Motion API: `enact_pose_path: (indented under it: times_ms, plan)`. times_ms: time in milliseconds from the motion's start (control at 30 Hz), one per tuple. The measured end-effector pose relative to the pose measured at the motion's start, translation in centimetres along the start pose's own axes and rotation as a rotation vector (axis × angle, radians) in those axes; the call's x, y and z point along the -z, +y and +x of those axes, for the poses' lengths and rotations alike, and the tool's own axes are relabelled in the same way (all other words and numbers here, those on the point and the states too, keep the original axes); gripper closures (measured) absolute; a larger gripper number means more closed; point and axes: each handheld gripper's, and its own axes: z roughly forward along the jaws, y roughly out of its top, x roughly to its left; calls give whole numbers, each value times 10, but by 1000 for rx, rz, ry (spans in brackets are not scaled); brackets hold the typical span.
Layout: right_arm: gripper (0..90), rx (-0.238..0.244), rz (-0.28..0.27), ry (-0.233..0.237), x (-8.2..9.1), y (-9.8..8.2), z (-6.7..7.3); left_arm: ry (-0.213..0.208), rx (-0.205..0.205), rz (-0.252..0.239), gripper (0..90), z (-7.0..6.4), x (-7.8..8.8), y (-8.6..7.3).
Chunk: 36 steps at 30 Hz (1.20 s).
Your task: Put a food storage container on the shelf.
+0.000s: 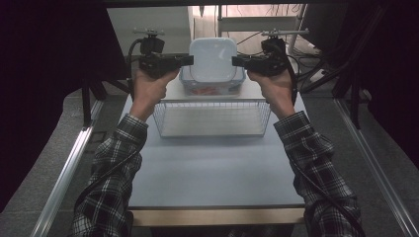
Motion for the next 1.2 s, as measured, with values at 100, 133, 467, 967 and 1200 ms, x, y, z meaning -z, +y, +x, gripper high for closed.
enact_pose_path:
  times_ms: [100,133,467,967,1200]
  plan:
    - [709,4,-1,-13,-3,2,1,5,-2,-1,731,2,-3,1]
    - [703,5,0,-17,-4,2,0,11,-3,0,725,2,-4,1]
    - [645,0,9,-45,-13,3,-3,9,16,-6,696,8,-13,6]
    - [572,-56,-12,-67,-25,5,-11,101,-10,-28,608,13,-30,13]
    - [572,-63,-20,-89,-30,10,-14,138,-18,-33,601,16,-38,18]
